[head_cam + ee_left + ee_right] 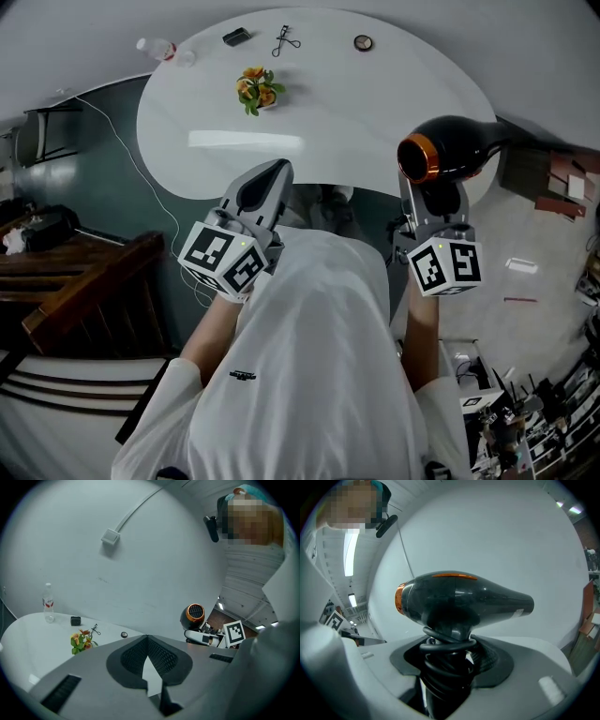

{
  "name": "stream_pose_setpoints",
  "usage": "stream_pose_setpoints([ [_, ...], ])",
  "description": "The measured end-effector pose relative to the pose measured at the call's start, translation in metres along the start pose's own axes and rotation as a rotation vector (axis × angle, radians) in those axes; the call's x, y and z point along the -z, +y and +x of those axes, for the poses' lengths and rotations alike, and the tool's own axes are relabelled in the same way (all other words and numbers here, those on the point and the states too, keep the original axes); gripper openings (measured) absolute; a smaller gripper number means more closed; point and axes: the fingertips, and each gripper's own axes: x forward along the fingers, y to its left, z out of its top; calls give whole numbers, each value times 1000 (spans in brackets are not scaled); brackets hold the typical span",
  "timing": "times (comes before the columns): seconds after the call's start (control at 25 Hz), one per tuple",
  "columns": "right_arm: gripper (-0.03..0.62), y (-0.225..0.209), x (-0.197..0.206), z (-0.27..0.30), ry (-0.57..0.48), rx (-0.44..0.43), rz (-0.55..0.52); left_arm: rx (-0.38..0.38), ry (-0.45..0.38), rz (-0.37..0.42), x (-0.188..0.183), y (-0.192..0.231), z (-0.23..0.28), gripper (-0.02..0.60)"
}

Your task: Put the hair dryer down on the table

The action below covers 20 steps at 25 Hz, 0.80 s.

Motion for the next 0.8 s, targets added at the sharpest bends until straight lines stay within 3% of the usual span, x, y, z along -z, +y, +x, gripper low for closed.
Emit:
stream_pose_setpoints([
  [0.8,278,-70,99,90,212,141,-60,-13,56,-59,14,16,31,2],
])
